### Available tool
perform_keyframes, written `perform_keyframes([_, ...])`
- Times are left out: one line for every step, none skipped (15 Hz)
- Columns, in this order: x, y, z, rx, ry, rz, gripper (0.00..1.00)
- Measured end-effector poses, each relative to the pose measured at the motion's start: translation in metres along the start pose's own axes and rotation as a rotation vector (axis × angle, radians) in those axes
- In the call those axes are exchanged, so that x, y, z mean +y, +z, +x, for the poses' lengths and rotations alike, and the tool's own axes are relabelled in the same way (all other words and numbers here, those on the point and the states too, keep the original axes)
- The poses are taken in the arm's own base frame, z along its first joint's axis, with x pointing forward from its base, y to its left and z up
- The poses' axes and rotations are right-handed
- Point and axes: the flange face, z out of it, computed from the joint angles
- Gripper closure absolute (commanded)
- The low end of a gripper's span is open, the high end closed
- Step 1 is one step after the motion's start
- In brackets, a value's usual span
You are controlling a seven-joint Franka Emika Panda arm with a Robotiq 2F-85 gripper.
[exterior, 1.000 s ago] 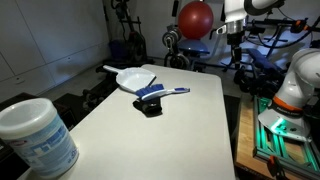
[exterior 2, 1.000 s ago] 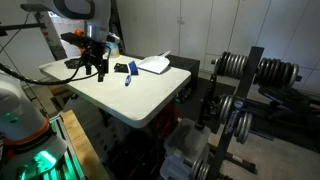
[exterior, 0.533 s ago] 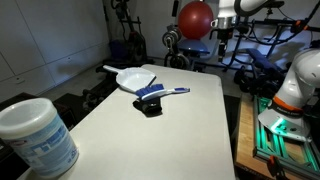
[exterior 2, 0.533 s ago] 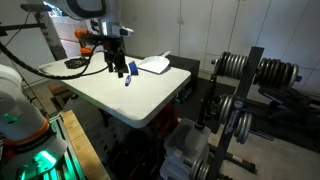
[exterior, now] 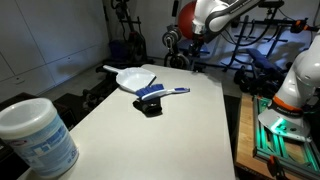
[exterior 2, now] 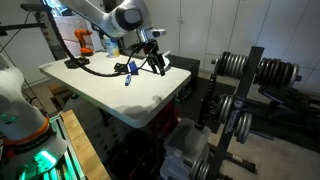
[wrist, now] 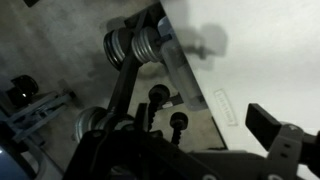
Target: Move the rope from the top rod to the bottom one
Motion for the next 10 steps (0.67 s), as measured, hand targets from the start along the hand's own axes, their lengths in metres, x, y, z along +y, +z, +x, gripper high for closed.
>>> perform_keyframes([0.002, 0.011, 0.013, 0.003, 0.030, -0.024, 0.00])
perform_keyframes([0.003, 0.021, 0.025, -0.002, 0.055, -0.038, 0.00])
perform_keyframes([0.005, 0.030, 0.035, -0.009, 0.075, -0.043, 0.00])
perform_keyframes([0.006, 0.038, 0.043, -0.014, 0.087, -0.048, 0.00])
perform_keyframes([0.007, 0.043, 0.049, -0.016, 0.093, -0.051, 0.00])
perform_keyframes([0.007, 0.045, 0.052, -0.018, 0.096, -0.053, 0.00])
perform_keyframes([0.006, 0.046, 0.054, -0.017, 0.097, -0.054, 0.00])
perform_keyframes([0.006, 0.045, 0.055, -0.016, 0.097, -0.054, 0.00])
perform_keyframes([0.006, 0.044, 0.055, -0.015, 0.097, -0.054, 0.00])
perform_keyframes([0.006, 0.044, 0.055, -0.015, 0.098, -0.054, 0.00])
